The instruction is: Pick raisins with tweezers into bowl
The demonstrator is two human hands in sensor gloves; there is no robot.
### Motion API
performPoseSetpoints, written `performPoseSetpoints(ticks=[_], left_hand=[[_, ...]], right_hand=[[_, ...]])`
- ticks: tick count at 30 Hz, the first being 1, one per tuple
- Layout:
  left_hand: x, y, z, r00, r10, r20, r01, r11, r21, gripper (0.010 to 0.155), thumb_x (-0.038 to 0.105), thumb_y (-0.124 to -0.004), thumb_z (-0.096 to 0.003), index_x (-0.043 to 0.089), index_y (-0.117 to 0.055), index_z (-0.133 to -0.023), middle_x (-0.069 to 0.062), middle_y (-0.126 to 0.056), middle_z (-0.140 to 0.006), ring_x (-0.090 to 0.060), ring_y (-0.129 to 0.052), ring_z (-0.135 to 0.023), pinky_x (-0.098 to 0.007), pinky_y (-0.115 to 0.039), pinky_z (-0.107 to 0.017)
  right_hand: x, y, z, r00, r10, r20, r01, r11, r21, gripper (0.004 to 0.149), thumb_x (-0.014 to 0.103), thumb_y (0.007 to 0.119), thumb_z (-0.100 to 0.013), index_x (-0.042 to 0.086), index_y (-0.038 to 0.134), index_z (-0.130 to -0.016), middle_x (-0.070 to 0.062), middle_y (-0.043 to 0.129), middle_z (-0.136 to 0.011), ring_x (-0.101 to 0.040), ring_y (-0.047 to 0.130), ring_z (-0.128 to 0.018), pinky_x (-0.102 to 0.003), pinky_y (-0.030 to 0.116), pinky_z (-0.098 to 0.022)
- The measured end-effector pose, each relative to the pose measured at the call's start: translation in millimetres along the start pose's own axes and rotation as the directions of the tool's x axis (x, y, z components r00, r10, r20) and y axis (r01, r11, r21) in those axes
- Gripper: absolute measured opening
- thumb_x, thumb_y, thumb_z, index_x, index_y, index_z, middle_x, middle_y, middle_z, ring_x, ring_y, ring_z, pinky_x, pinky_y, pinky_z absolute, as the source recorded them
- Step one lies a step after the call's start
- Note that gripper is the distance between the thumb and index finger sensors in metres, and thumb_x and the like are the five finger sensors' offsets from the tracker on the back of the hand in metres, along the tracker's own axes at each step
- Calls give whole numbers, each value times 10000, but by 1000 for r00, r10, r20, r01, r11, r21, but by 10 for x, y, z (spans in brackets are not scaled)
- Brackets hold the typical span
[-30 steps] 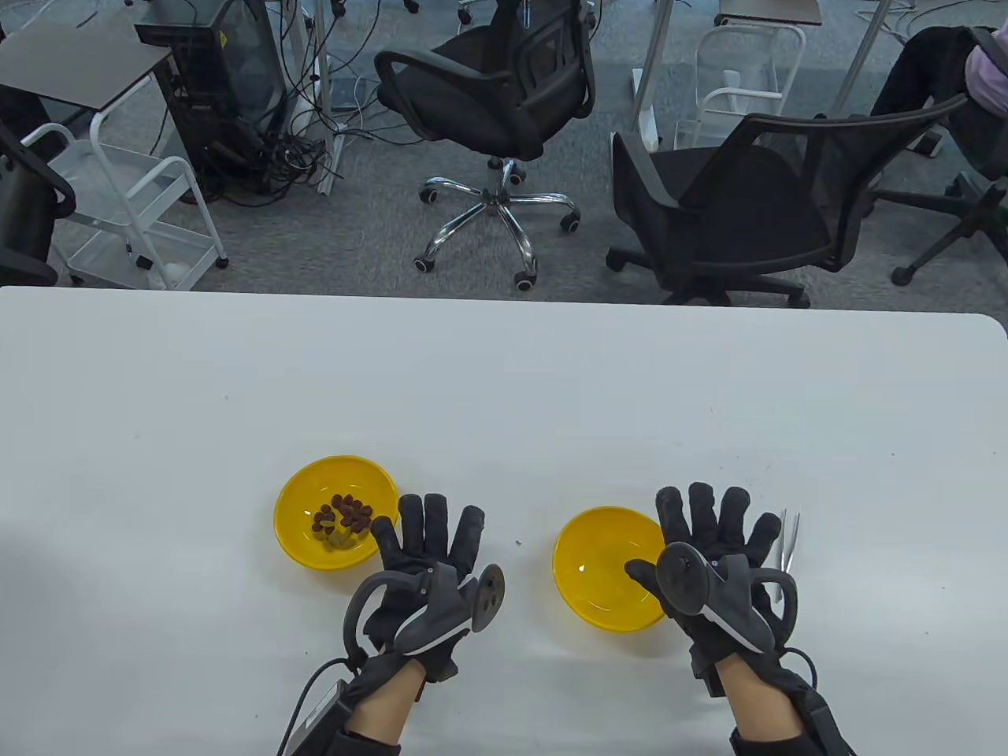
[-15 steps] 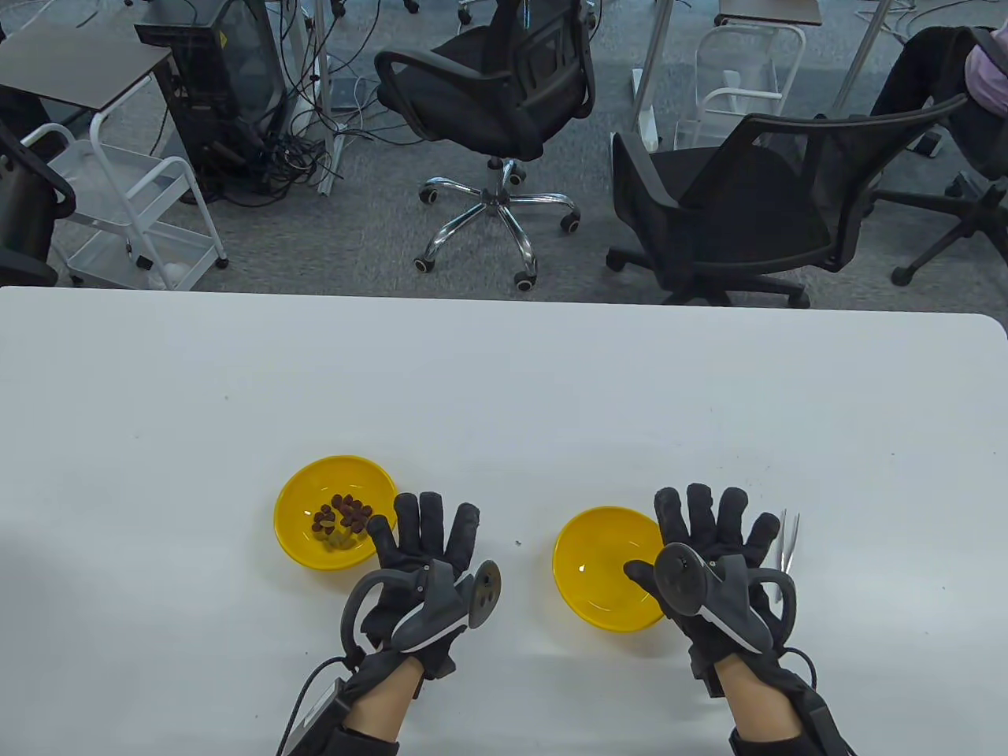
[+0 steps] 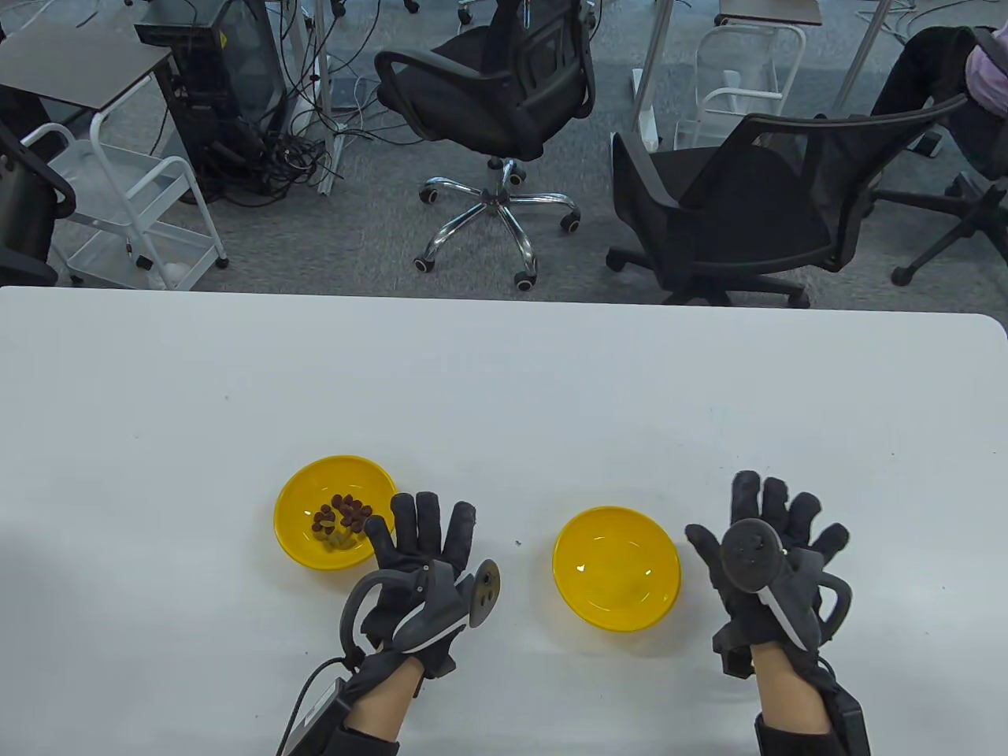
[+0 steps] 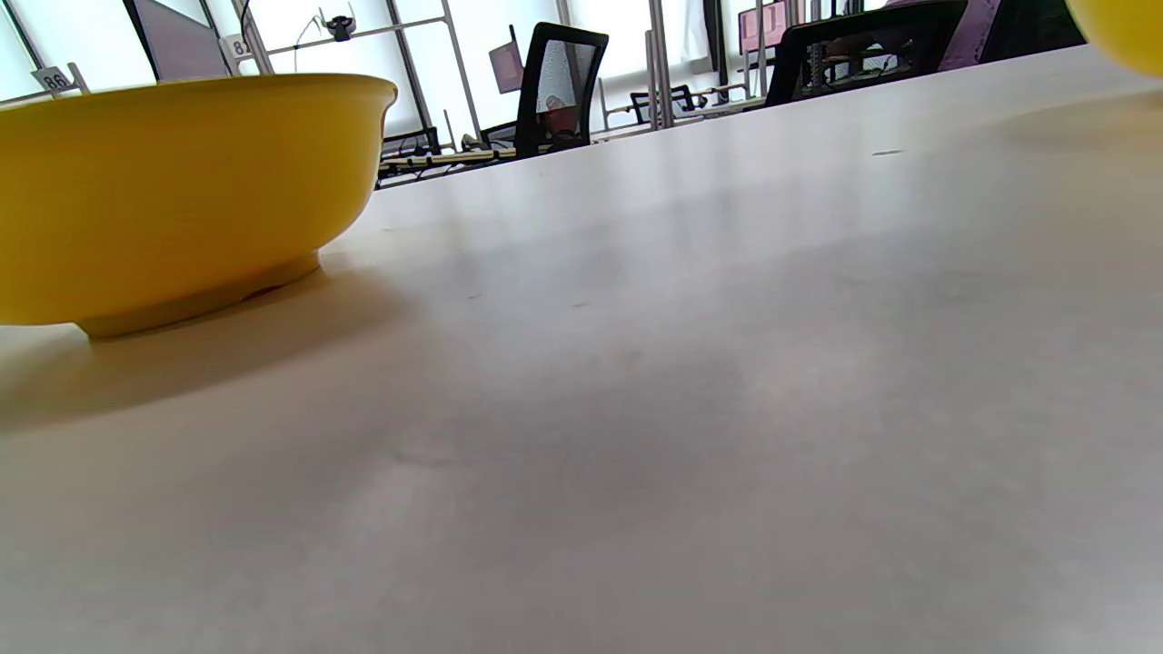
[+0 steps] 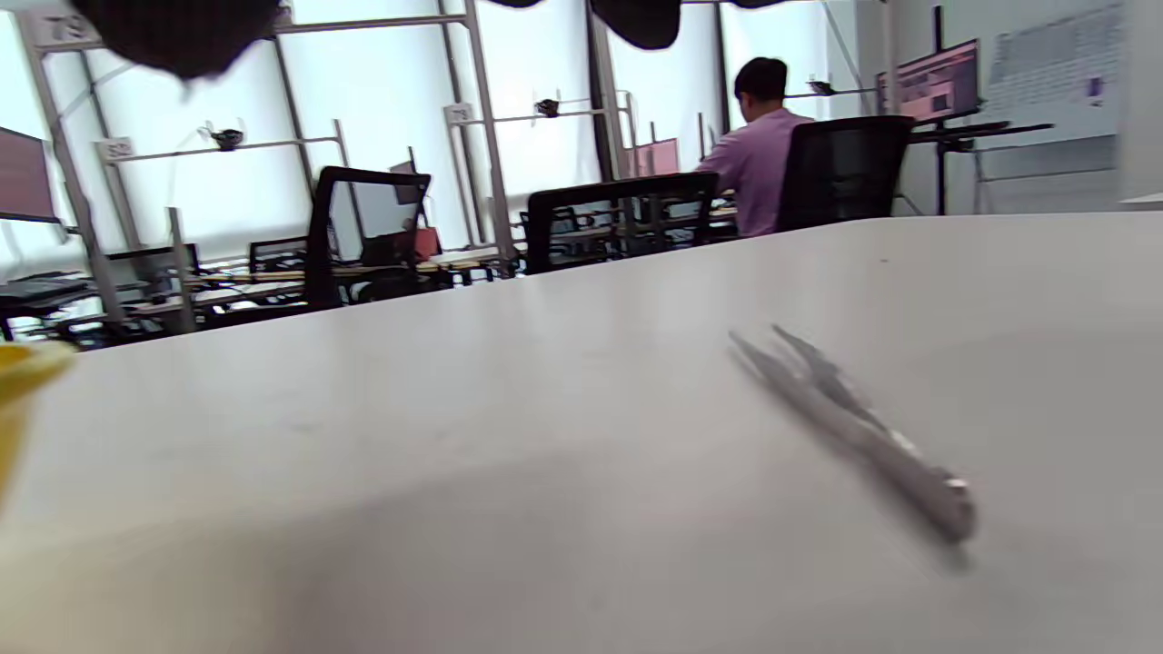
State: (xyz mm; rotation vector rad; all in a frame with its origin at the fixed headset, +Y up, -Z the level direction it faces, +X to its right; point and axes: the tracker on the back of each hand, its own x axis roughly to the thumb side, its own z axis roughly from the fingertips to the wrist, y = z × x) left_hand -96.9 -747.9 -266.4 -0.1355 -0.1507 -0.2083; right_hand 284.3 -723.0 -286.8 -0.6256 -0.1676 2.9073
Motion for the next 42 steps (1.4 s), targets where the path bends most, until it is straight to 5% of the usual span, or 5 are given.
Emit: performPoseSetpoints(ticks=[4, 10, 19, 30, 42], left_hand=[[5, -1, 1, 1000, -2, 2, 2, 1000, -7, 831, 659, -346, -529, 175, -63, -1143, -336, -143, -1218, -619, -209, -1112, -831, -194, -677], [4, -5, -2, 1000, -1, 4, 1, 1000, -10, 830, 659, -347, -529, 176, -66, -1144, -334, -144, -1218, -618, -211, -1113, -831, -193, -676], [19, 8, 5, 1000, -10, 13, 10, 1000, 21, 828, 657, -368, -531, 178, -98, -1151, -326, -177, -1223, -607, -240, -1120, -827, -205, -682], [41, 8, -2, 1000, -19, 14, 18, 1000, 15, 830, 655, -376, -535, 174, -95, -1150, -327, -173, -1222, -609, -237, -1118, -827, -204, -681], [43, 14, -12, 1000, -16, 18, 16, 1000, 11, 830, 653, -379, -535, 172, -95, -1150, -326, -179, -1221, -606, -239, -1118, -826, -203, -681]], right_hand=[[-357, 113, -209, 983, 51, -175, -35, 995, 89, 896, 558, 723, -431, 135, 348, -1125, -212, 397, -1157, -596, 318, -1086, -798, 167, -660], [-573, 305, -358, 959, 97, -266, -49, 983, 179, 876, 537, 751, -426, 107, 425, -1117, -189, 456, -1150, -585, 336, -1089, -793, 165, -664], [-400, 496, -411, 951, 227, -212, -174, 955, 242, 825, 571, 687, -438, 84, 561, -1092, -195, 556, -1124, -566, 397, -1092, -788, 179, -671], [-271, 510, -425, 942, 291, -168, -249, 940, 234, 554, 386, 721, -496, 102, 706, -971, -176, 667, -1042, -468, 621, -1051, -768, 249, -703], [-183, 533, -394, 944, 313, -102, -284, 932, 227, 473, 319, 674, -504, 83, 721, -911, -198, 707, -986, -472, 697, -996, -767, 288, -700]])
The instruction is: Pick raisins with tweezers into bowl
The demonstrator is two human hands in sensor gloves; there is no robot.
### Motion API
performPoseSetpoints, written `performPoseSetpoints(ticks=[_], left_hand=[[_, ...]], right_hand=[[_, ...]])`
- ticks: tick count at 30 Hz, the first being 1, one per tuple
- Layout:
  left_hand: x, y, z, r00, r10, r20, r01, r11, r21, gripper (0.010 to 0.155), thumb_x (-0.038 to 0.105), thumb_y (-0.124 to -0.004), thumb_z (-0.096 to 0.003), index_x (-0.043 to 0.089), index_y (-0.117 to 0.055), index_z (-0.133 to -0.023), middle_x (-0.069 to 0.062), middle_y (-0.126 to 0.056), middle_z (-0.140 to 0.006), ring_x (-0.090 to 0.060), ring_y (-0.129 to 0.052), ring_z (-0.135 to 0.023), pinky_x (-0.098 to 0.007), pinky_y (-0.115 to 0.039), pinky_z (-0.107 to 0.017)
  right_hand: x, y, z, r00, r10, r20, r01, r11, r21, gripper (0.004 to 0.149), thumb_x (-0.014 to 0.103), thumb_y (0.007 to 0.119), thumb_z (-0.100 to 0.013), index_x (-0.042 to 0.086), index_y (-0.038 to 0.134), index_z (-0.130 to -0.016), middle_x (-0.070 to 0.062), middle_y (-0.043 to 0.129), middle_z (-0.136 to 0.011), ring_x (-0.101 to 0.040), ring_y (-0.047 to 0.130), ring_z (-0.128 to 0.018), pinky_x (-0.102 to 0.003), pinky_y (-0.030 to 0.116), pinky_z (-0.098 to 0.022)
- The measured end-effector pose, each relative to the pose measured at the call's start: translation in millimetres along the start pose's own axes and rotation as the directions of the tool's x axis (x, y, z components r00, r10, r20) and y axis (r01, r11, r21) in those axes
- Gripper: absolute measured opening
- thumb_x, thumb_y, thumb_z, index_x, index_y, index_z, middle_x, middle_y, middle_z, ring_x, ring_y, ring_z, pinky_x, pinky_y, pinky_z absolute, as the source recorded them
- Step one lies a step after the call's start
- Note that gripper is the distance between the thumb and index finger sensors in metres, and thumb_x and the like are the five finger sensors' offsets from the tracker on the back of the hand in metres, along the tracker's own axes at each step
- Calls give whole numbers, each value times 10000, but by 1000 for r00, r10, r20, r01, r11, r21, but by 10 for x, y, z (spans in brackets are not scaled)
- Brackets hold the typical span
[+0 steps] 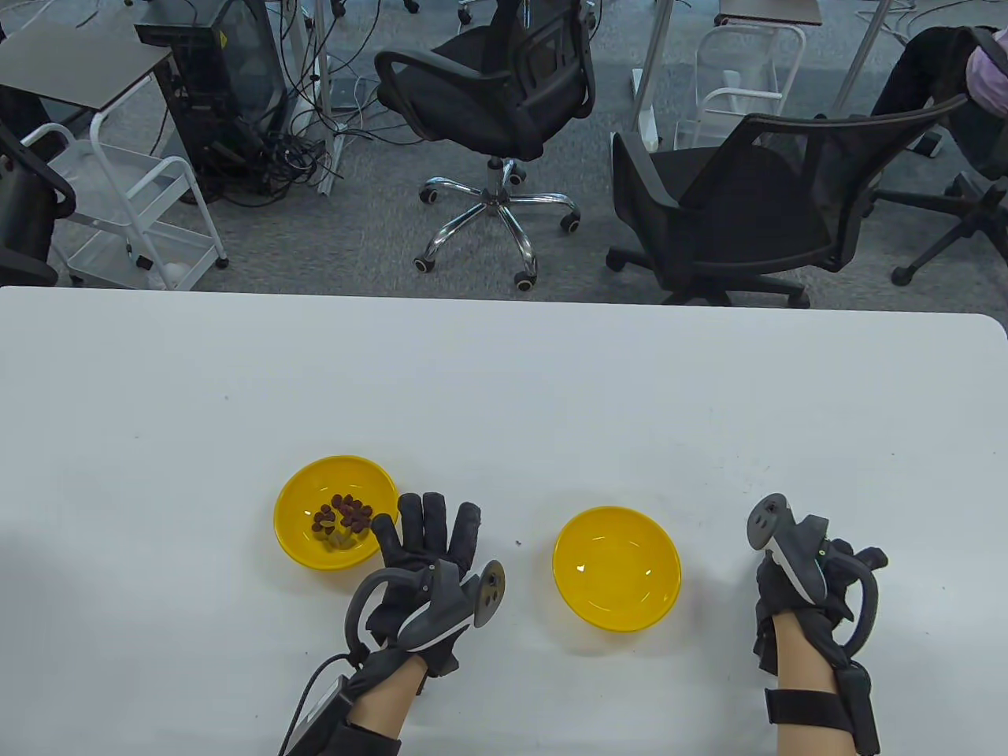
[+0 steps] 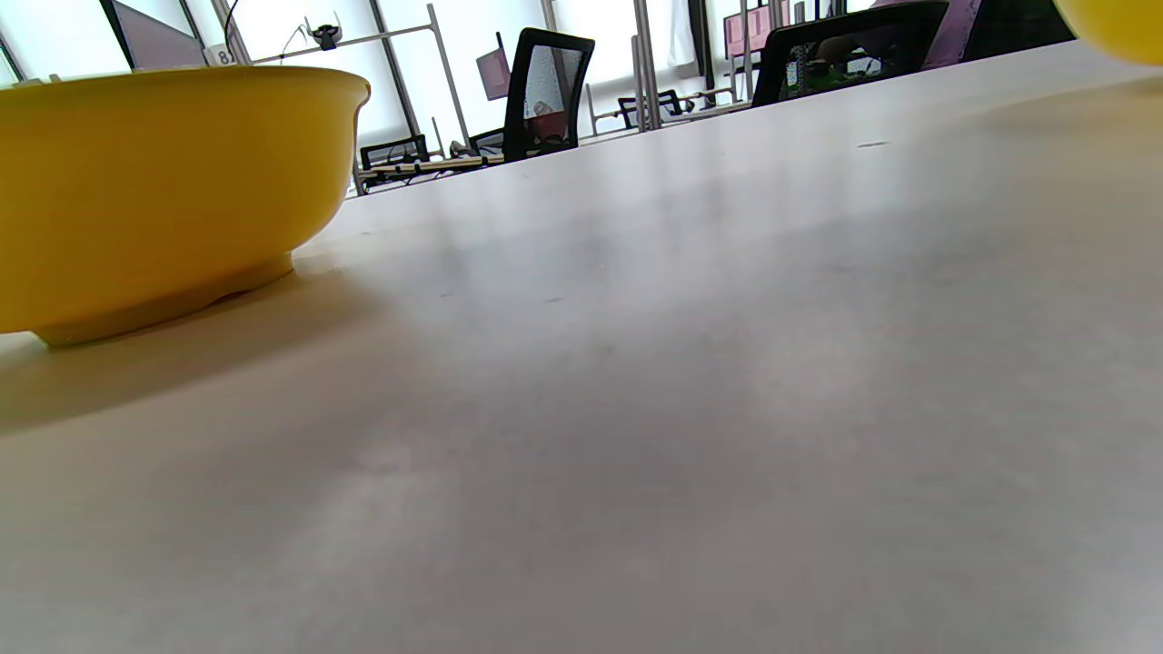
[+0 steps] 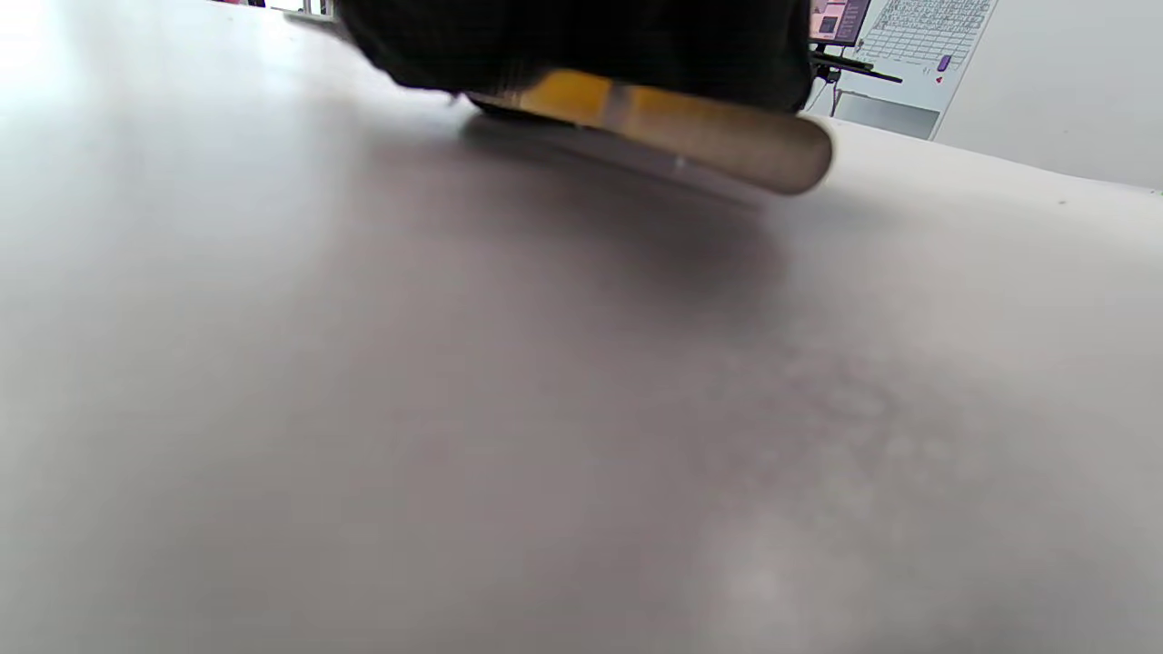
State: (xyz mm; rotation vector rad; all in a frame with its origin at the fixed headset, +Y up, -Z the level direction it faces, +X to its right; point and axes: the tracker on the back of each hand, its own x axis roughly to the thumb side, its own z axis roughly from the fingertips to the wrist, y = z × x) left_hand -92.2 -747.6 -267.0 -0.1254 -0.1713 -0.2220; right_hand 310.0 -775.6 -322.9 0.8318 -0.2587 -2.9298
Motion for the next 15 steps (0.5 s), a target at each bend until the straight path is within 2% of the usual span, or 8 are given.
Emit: performPoseSetpoints(ticks=[4, 8, 12, 15], left_hand=[[-1, 0, -1, 1000, 2, 0, -2, 1000, 5, 830, 652, -381, -535, 171, -97, -1149, -327, -179, -1221, -605, -240, -1118, -825, -204, -681], [2, -1, -2, 1000, -18, -7, 18, 1000, 22, 829, 645, -397, -537, 167, -104, -1148, -324, -189, -1222, -603, -246, -1118, -823, -204, -682], [0, 1, 2, 1000, -28, -7, 28, 999, 22, 829, 643, -396, -538, 164, -104, -1148, -325, -190, -1220, -603, -248, -1118, -823, -206, -682], [6, -7, 4, 1000, -30, -6, 30, 999, 15, 828, 641, -397, -539, 162, -103, -1147, -327, -189, -1219, -606, -248, -1115, -823, -206, -681]], right_hand=[[-9, -38, 44, 997, -76, 30, 78, 995, -61, 464, 305, 663, -484, 87, 731, -887, -200, 757, -951, -475, 773, -947, -756, 367, -693], [-16, -117, 114, 987, -145, 71, 153, 981, -123, 472, 302, 630, -481, 80, 671, -896, -204, 769, -931, -455, 882, -862, -716, 485, -681], [-27, -242, 211, 958, -251, 140, 275, 943, -190, 479, 301, 608, -480, 56, 624, -891, -182, 858, -806, -340, 1029, -686, -654, 612, -644], [-26, -352, 311, 917, -328, 226, 378, 896, -233, 484, 309, 587, -489, 51, 585, -899, -149, 824, -739, -255, 1018, -560, -624, 644, -628]])
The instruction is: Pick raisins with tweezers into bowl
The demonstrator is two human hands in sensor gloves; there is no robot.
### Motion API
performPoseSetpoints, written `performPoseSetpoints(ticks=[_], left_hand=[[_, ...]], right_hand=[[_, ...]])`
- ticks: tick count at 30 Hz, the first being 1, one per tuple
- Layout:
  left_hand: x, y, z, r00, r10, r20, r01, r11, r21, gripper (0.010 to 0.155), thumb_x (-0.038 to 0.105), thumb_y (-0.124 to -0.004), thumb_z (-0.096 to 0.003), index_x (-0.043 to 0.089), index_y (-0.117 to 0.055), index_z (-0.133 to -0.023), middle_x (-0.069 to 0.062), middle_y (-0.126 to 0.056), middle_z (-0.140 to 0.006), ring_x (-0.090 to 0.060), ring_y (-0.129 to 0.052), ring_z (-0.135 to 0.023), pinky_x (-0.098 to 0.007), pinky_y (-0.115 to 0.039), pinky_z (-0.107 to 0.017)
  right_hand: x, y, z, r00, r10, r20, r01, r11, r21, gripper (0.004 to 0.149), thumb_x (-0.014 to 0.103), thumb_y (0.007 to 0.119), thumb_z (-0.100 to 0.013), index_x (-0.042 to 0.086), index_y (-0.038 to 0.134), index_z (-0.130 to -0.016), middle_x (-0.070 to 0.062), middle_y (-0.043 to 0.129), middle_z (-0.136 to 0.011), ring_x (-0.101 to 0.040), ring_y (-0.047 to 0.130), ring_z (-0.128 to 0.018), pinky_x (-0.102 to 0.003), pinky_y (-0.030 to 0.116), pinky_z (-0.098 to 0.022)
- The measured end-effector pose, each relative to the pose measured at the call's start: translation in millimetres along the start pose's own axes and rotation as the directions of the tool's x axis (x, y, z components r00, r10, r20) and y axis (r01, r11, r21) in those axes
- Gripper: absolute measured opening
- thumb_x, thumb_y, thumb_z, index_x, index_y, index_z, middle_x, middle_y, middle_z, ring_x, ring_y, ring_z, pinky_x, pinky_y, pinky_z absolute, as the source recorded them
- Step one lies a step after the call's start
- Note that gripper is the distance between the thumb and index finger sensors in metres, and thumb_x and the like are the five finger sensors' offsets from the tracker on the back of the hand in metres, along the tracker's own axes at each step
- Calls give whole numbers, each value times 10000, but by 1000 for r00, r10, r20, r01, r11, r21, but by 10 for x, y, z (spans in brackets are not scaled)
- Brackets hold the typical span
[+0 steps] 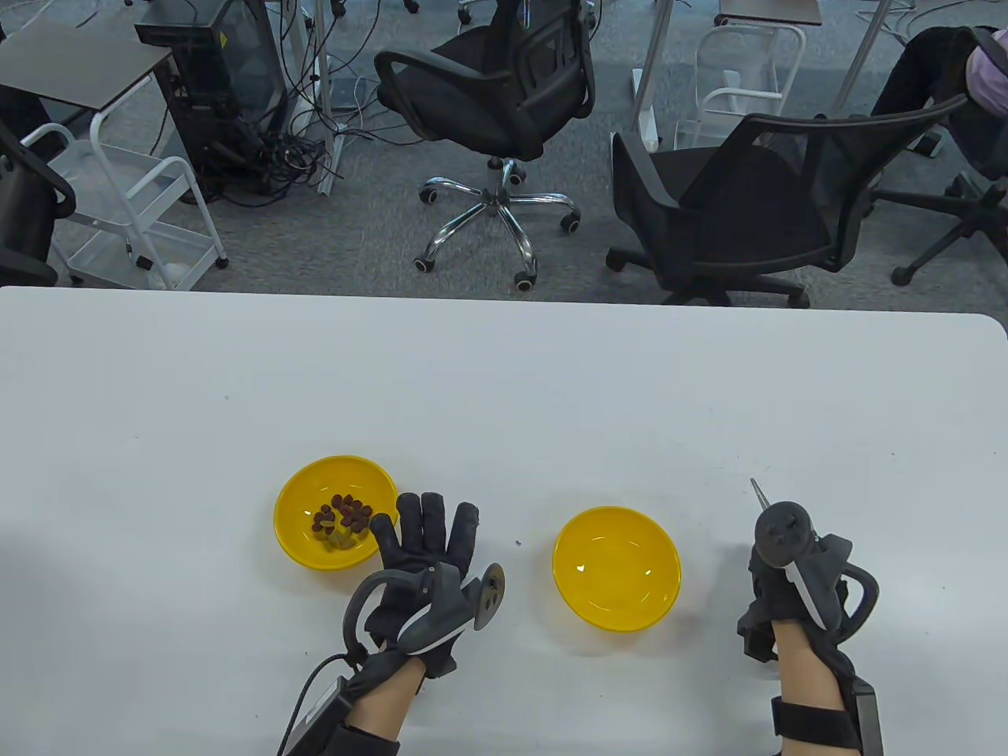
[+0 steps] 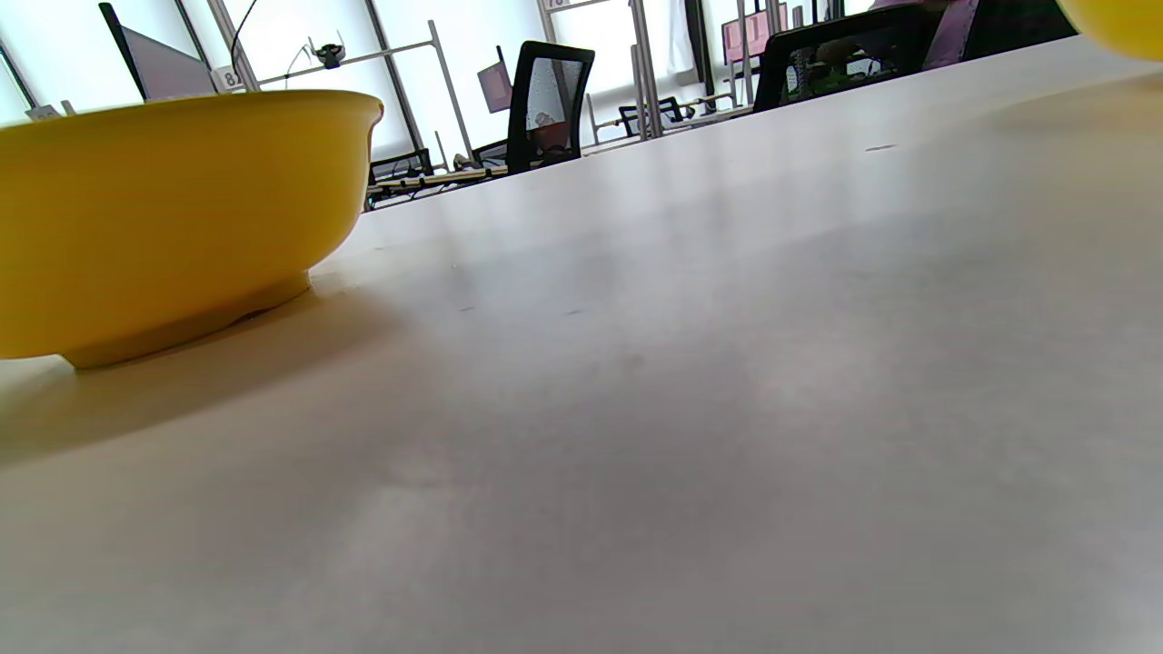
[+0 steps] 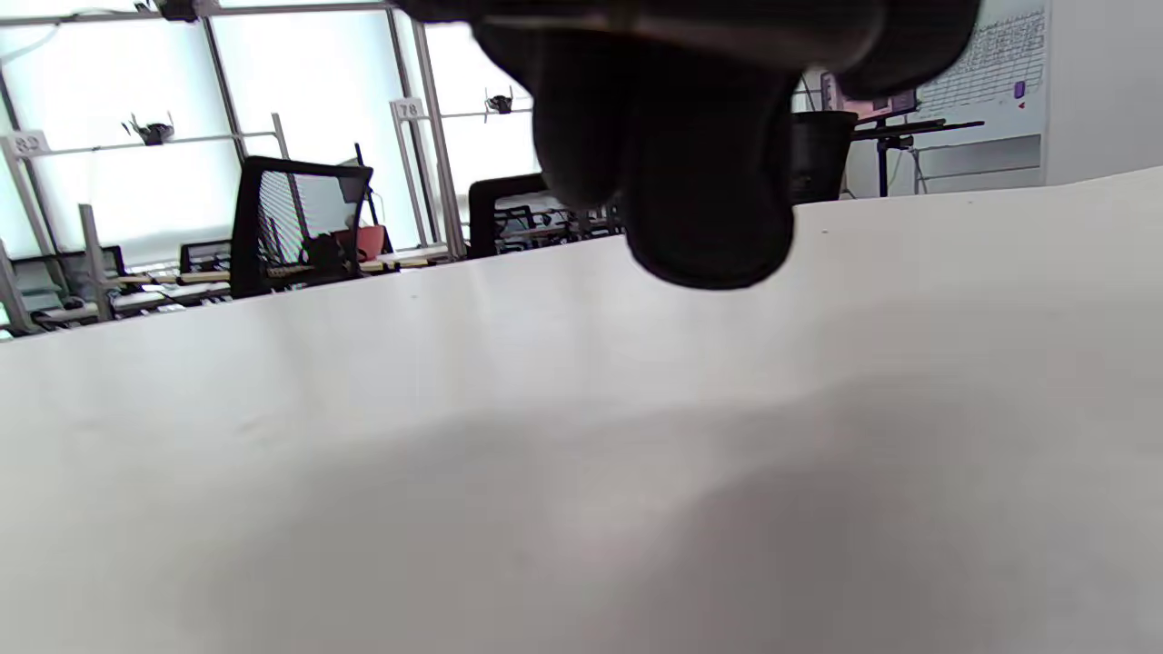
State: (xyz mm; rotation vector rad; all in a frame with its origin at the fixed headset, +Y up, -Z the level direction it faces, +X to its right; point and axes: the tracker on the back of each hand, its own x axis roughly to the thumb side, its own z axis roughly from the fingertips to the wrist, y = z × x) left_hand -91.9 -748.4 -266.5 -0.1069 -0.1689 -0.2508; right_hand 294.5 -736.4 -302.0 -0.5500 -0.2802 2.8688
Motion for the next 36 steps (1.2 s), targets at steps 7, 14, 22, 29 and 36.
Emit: performPoseSetpoints(ticks=[7, 14, 22, 29, 36], left_hand=[[3, -1, 9, 1000, -11, 2, 11, 1000, -2, 830, 639, -395, -538, 155, -102, -1146, -329, -193, -1218, -604, -248, -1115, -822, -205, -680], [1, -15, 13, 1000, 1, 1, -1, 1000, -8, 828, 637, -394, -539, 154, -104, -1146, -327, -192, -1218, -605, -249, -1115, -822, -205, -681], [-22, -20, 11, 1000, 21, -12, -21, 1000, -11, 830, 637, -394, -538, 153, -103, -1145, -326, -193, -1218, -602, -253, -1116, -821, -210, -683], [-372, 16, -28, 977, 147, -154, -145, 989, 27, 807, 613, -380, -546, 141, -118, -1145, -344, -176, -1202, -614, -248, -1101, -807, -256, -698], [-1041, -99, -95, 793, 351, -498, -352, 931, 97, 739, 514, -441, -580, 113, -176, -1142, -374, -173, -1170, -632, -262, -1068, -784, -304, -699]], right_hand=[[162, -170, 144, 988, -70, 138, 85, 990, -112, 512, 357, 615, -478, 71, 657, -901, -109, 838, -658, -178, 960, -389, -579, 697, -589], [350, -319, 327, 957, -95, 275, 139, 979, -148, 500, 360, 647, -465, 79, 714, -873, -98, 858, -651, -178, 979, -397, -574, 706, -590], [470, -337, 406, 939, -94, 331, 147, 979, -139, 501, 350, 662, -461, 80, 700, -882, -97, 850, -665, -176, 977, -413, -574, 699, -595], [482, -338, 416, 938, -87, 334, 136, 983, -125, 503, 344, 668, -460, 80, 695, -887, -99, 847, -670, -181, 976, -419, -575, 696, -598], [512, -313, 423, 938, -64, 340, 105, 989, -105, 506, 344, 673, -459, 81, 694, -890, -102, 847, -673, -185, 976, -422, -574, 696, -597]])
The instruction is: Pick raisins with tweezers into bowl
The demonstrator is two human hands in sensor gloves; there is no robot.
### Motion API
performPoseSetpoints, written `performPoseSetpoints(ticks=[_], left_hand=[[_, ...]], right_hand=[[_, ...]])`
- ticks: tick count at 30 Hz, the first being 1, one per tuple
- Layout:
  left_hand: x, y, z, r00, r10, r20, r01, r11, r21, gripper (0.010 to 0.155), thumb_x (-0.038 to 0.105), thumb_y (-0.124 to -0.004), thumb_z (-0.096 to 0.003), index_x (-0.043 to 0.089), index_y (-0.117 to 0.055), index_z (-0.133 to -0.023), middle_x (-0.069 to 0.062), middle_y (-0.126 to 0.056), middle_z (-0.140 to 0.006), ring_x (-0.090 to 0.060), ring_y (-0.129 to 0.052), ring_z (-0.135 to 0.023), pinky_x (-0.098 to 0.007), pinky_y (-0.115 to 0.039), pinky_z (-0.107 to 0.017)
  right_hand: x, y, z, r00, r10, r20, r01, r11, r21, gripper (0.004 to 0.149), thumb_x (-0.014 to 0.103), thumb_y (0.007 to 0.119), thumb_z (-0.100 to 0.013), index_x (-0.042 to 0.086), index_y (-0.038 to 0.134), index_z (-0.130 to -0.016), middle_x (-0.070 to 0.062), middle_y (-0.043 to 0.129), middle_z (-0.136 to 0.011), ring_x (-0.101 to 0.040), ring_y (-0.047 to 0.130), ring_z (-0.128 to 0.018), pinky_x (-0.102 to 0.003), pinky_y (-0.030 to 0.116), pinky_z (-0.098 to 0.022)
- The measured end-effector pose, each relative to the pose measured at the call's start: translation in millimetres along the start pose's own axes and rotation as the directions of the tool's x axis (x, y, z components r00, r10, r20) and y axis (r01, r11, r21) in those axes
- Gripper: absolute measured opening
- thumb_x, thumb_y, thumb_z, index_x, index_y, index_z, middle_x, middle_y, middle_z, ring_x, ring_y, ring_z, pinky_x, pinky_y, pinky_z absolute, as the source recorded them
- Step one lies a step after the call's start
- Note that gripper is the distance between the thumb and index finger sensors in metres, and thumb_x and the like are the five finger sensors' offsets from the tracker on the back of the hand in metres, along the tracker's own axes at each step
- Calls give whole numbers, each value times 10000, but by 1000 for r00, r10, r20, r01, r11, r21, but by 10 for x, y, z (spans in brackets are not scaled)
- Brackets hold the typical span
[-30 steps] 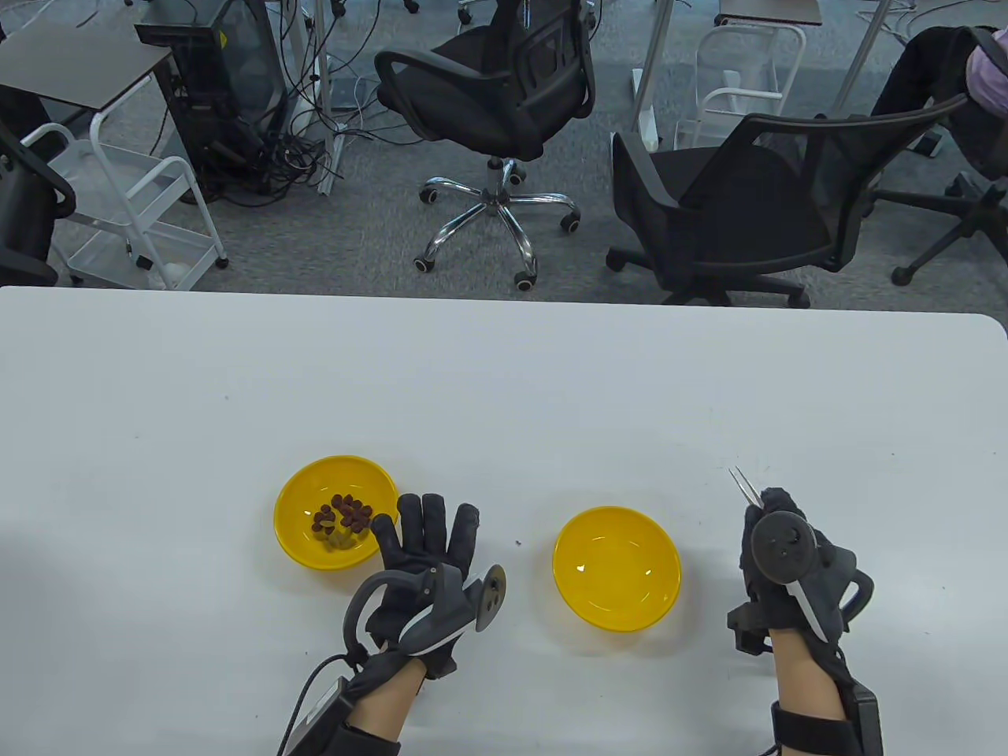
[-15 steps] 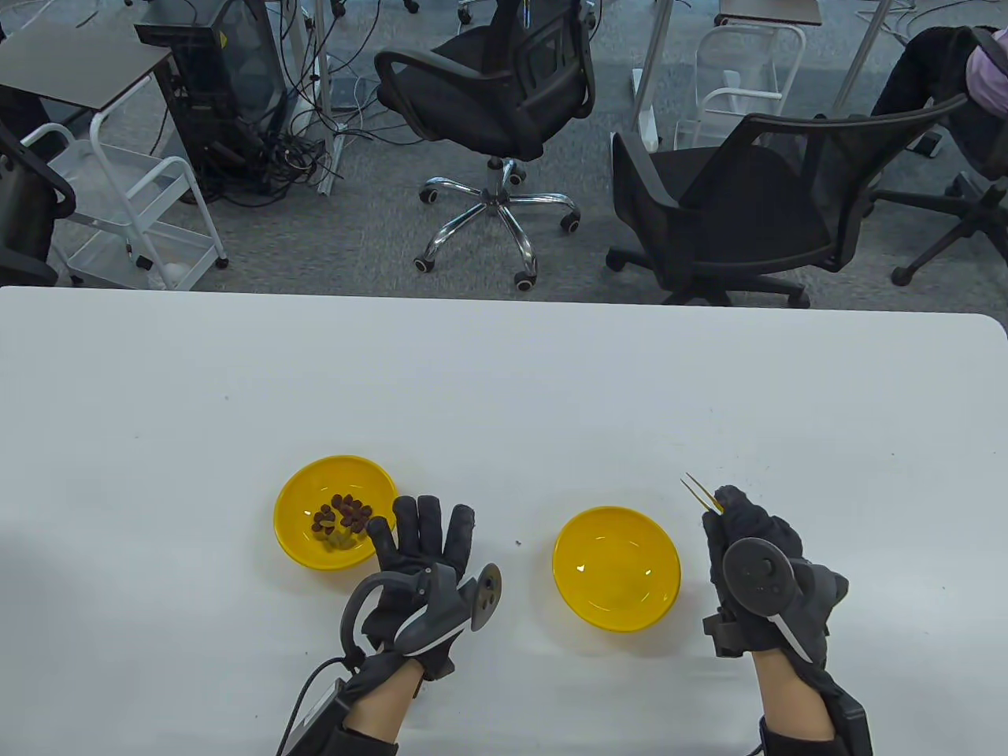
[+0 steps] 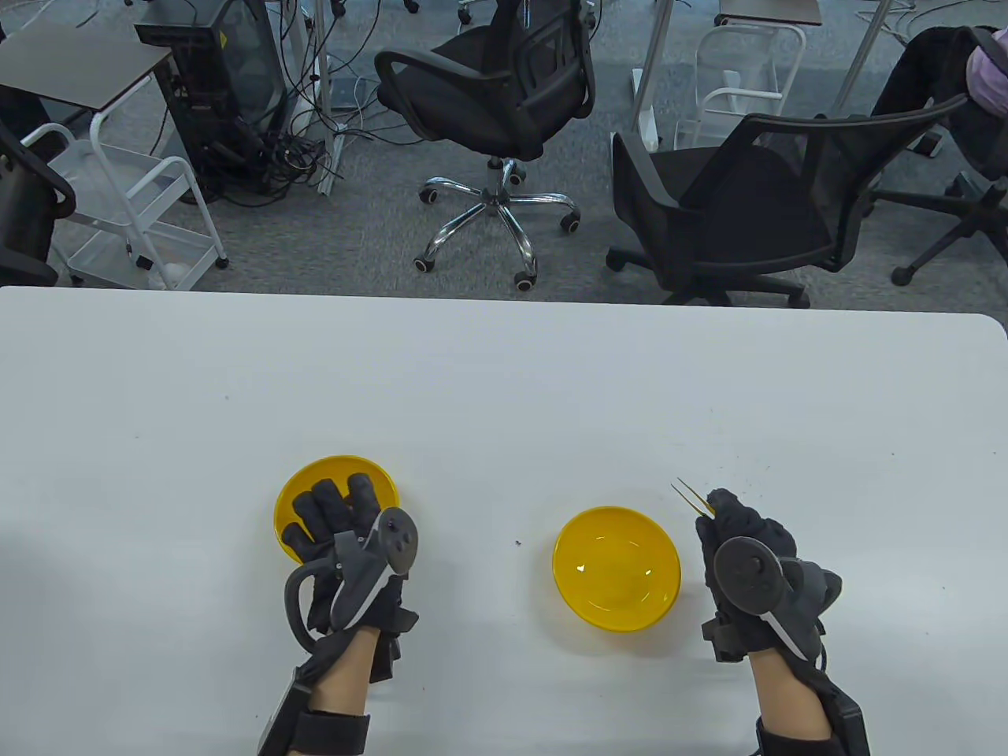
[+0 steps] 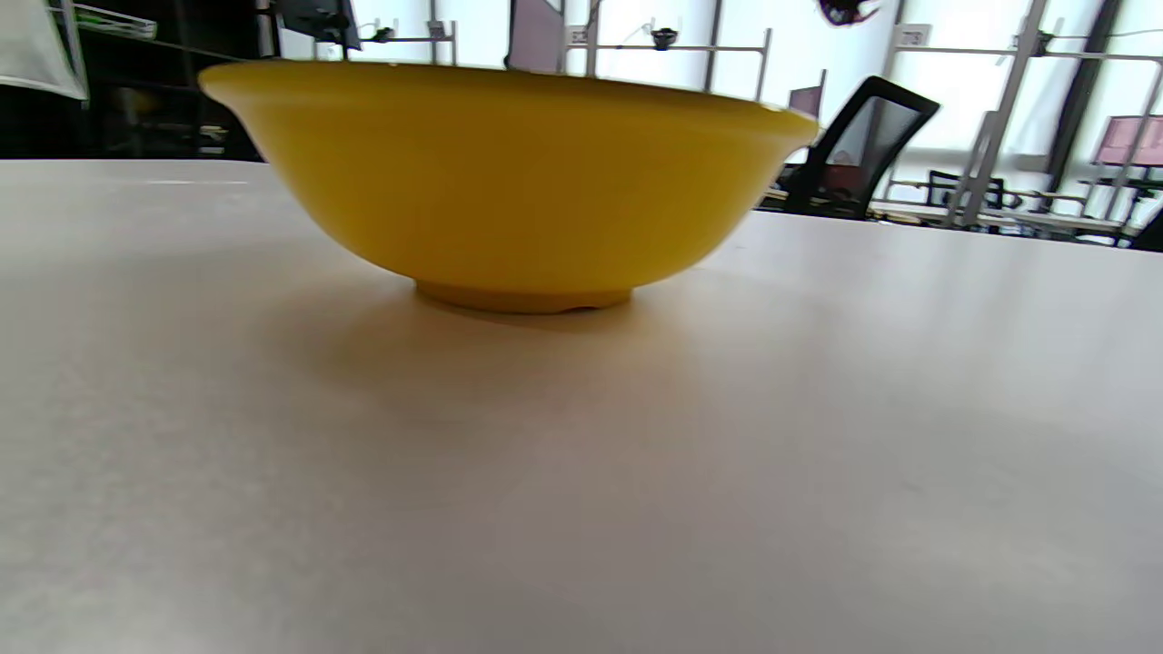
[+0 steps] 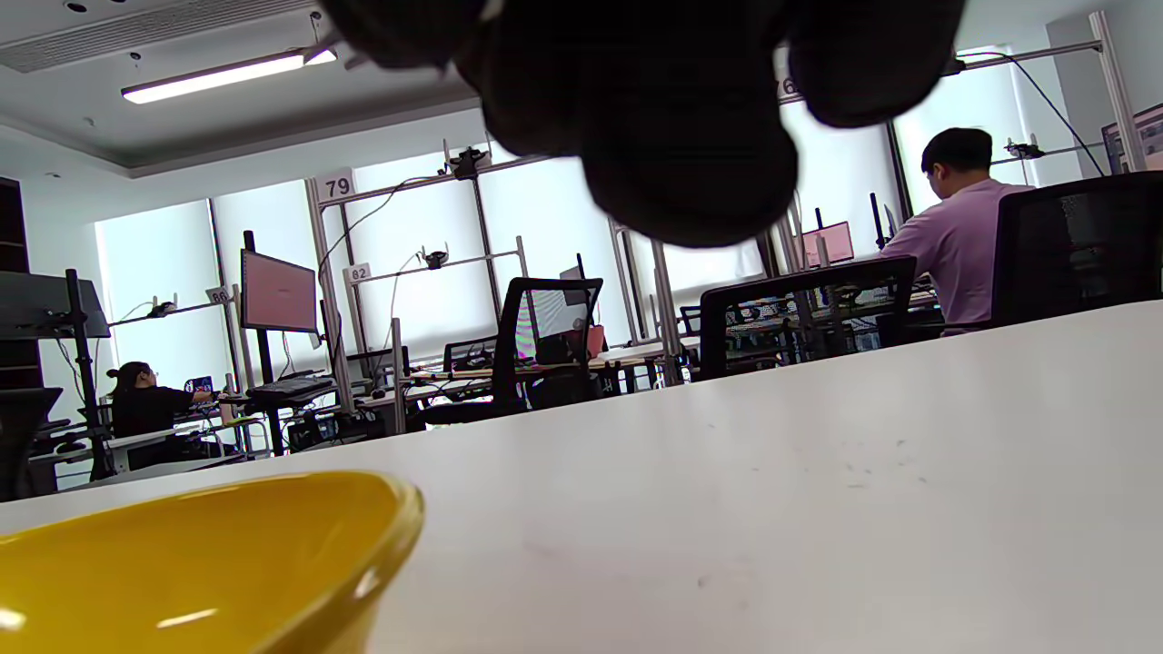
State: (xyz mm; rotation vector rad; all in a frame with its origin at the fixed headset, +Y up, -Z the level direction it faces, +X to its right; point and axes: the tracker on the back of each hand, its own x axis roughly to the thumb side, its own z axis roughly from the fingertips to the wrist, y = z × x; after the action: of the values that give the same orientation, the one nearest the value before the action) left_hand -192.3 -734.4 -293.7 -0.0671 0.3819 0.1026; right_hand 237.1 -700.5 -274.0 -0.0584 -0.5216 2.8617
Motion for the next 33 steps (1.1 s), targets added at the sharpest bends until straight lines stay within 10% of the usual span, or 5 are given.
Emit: performPoseSetpoints(ticks=[14, 23, 33], left_hand=[[-532, -137, -273, 958, 69, -277, -97, 991, -92, 797, 404, -596, -566, 44, -127, -1101, -396, -316, -1119, -498, -604, -983, -592, -612, -671], [-630, -157, -306, 947, 114, -301, -150, 984, -98, 773, 388, -580, -565, -53, -193, -1068, -201, -787, -900, -106, -988, -486, -368, -862, -405], [-749, -201, -348, 915, 227, -332, -274, 957, -100, 651, 351, -591, -558, -113, -476, -1000, -2, -985, -538, -35, -1026, -165, -344, -914, -284]], right_hand=[[9, 8, 6, 1000, 20, 0, -20, 999, 26, 510, 342, 684, -457, 81, 692, -895, -111, 848, -677, -189, 978, -423, -570, 699, -594], [18, 20, 5, 999, 32, 0, -32, 998, 45, 512, 342, 690, -456, 81, 694, -896, -88, 850, -680, -188, 979, -424, -569, 700, -593], [29, 28, 2, 999, 45, 3, -45, 997, 58, 513, 342, 696, -454, 83, 695, -897, -89, 852, -679, -185, 980, -422, -569, 700, -593]])
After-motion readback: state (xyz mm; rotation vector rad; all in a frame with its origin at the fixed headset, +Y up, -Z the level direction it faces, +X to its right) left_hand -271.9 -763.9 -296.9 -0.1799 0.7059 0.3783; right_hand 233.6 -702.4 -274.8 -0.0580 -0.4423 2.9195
